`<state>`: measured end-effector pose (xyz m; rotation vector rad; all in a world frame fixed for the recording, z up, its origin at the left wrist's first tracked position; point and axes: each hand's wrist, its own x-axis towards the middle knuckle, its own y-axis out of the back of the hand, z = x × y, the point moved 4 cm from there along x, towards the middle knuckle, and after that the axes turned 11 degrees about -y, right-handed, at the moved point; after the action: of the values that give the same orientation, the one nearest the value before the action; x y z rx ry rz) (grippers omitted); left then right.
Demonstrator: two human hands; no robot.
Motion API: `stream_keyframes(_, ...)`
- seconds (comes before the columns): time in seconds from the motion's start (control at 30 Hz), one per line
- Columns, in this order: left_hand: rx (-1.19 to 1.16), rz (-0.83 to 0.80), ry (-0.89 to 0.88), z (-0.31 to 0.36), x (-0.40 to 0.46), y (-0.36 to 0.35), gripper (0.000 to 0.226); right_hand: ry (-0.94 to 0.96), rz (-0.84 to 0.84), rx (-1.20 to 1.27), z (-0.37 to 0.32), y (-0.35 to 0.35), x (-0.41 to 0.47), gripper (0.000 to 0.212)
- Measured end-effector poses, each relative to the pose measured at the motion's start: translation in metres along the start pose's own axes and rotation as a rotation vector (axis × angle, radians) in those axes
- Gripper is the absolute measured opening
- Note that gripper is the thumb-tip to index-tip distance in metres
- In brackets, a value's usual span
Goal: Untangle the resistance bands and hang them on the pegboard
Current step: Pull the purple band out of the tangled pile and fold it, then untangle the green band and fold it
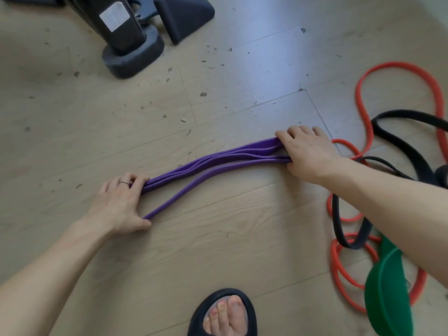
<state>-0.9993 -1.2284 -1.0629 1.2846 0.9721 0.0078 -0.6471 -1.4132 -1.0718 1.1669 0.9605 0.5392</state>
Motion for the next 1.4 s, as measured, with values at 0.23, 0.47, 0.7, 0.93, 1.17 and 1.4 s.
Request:
stream_keyframes(0.23, -0.024, 0.191, -0.005, -0.011, 0.005, 0.016, 0.021, -0.021, 0.023, 0.06, 0.008, 0.012, 0.008, 0.017)
stream_keyframes(0.47, -0.044, 0.112, 0.094, -0.013, 0.007, 0.013, 0.041, -0.048, -0.079, 0.147, 0.01, 0.007, 0.013, 0.061)
stream_keyframes(0.7, -0.042, 0.004, 0.045, 0.011, 0.019, 0.027, 0.133, -0.04, -0.06, 0.199, 0.017, 0.01, -0.002, 0.096)
stream_keyframes(0.93, -0.005, 0.318, -0.35, 0.155, 0.043, 0.065, 0.105, -0.333, 0.321, 0.508, 0.045, 0.021, -0.058, 0.049)
stream_keyframes(1.17, 0.049, 0.354, -0.755, 0.308, 0.02, 0.065, 0.087, -0.75, 0.259, 0.642, 0.065, -0.018, -0.197, 0.024)
stream_keyframes(1.4, 0.167, 0.28, -1.012, 0.359, -0.036, 0.045, 0.066, -0.892, -0.194, 0.489, 0.041, -0.069, -0.29, 0.047)
